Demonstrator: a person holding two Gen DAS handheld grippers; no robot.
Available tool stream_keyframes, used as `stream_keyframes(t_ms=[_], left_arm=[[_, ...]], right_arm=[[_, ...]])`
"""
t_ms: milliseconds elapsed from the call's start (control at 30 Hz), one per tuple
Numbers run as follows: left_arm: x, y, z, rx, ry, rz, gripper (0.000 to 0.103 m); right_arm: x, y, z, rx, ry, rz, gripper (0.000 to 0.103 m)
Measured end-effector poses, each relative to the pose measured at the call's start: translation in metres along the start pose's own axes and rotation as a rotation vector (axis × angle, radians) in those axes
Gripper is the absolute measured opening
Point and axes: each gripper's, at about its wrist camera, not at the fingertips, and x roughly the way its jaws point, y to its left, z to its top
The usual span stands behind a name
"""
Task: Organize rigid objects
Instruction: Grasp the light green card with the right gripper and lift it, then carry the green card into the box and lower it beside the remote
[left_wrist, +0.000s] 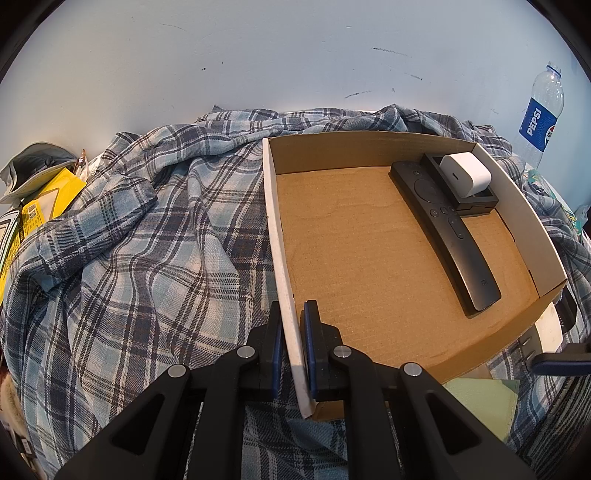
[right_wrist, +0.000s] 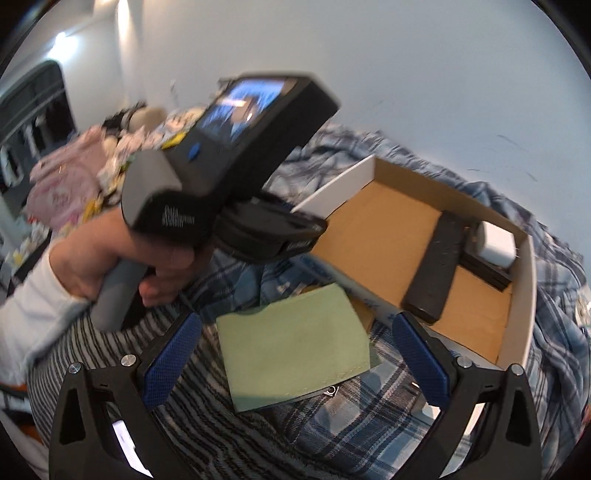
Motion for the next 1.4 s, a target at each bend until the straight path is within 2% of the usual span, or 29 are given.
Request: stream_keyframes(t_ms=[200,433,700,1033,1167,1400], left_arm=[[0.000,0.000,0.000,0.000,0.000,0.000,0.010],[0.000,0.000,0.000,0.000,0.000,0.000,0.010],[0.000,0.000,0.000,0.000,0.000,0.000,0.010],[0.000,0.000,0.000,0.000,0.000,0.000,0.010],[0.000,0.000,0.000,0.000,0.000,0.000,0.010],[0.000,0.000,0.000,0.000,0.000,0.000,0.010]], right_arm=[[0.022,0.000,0.000,-0.064,0.108,-0.006,0.103],[0.033,-0.002,0.000,-0.060,0.158,0.024,0.103],[0.043,0.002,0.002,-0.101,0.193,-0.011,0.103],[0.024,-0.001,0.000,-0.077,0.151,-0.010,0.101],[0.006,-0.004,-0.003,-0.058,0.116,-0.004,0.101],[-0.030,-0.010,-0.008,-0.044,0.062,-0.047,0.101]])
